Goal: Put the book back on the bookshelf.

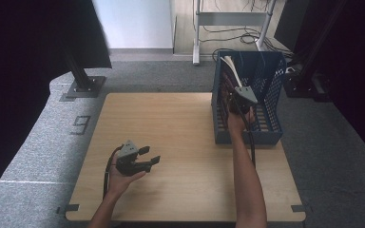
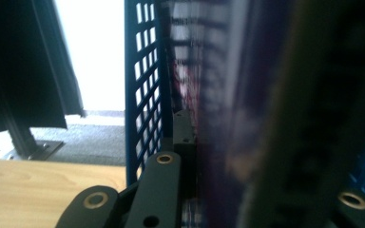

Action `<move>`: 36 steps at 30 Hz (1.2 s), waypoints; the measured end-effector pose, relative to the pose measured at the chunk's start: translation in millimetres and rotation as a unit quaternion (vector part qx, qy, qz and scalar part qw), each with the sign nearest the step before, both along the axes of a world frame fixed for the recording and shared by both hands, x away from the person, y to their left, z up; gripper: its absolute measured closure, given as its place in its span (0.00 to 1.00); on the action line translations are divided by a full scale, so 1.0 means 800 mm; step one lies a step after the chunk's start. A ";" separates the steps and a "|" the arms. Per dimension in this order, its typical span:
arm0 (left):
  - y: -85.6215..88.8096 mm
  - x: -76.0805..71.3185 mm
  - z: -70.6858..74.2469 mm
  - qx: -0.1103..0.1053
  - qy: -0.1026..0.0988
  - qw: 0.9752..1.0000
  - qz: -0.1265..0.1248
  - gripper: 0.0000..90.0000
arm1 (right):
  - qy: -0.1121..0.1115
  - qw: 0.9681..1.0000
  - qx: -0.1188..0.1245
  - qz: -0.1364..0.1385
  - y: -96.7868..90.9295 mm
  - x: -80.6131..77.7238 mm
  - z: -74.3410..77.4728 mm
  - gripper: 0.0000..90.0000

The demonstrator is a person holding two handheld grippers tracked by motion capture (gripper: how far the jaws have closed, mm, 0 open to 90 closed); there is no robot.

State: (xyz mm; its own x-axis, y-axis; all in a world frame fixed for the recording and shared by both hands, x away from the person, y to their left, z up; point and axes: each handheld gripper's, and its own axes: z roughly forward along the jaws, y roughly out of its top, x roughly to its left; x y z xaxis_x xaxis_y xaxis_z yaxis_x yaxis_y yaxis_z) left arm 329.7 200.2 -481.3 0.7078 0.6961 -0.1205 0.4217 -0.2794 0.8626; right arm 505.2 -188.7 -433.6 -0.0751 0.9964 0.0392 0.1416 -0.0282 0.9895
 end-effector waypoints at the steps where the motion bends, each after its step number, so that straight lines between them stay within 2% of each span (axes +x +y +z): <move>1: 0.001 0.000 0.000 -0.001 0.000 1.000 0.002 0.40 | -0.004 1.000 0.004 -0.002 0.000 0.002 0.001 0.91; 5: 0.002 0.001 -0.001 -0.001 0.001 1.000 0.003 0.40 | -0.015 1.000 0.005 0.001 0.004 0.007 0.002 0.91; 7: 0.002 0.001 0.000 -0.001 0.001 1.000 0.002 0.40 | -0.009 1.000 0.003 0.006 0.008 0.010 -0.001 0.91; 13: 0.002 -0.001 0.002 -0.002 -0.003 1.000 0.002 0.40 | -0.011 0.999 -0.025 0.032 0.027 0.008 -0.009 0.90; 22: -0.003 -0.004 0.004 0.002 -0.005 1.000 -0.005 0.40 | 0.006 0.997 -0.040 0.069 0.030 0.002 -0.007 0.77; 27: -0.005 -0.004 0.003 0.004 -0.004 1.000 -0.006 0.40 | 0.016 0.995 -0.040 0.090 0.026 -0.001 -0.006 0.66; 32: -0.006 -0.003 0.002 0.006 -0.003 1.000 -0.007 0.40 | 0.014 0.994 -0.043 0.097 0.027 -0.003 -0.007 0.61; 33: -0.006 -0.003 0.002 0.006 -0.003 1.000 -0.008 0.40 | 0.007 0.995 -0.039 0.096 0.027 -0.005 -0.008 0.60; 36: -0.007 -0.004 0.002 0.006 -0.003 1.000 -0.009 0.40 | 0.009 0.995 -0.034 0.094 0.025 -0.008 -0.011 0.58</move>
State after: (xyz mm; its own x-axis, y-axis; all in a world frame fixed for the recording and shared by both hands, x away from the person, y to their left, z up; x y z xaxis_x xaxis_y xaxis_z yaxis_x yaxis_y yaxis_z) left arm 326.8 194.9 -479.9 0.7208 0.6847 -0.1079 0.4115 -0.2974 0.8615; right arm 499.0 -168.4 -442.6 -0.2612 0.9650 -0.0249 0.1563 0.0677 0.9854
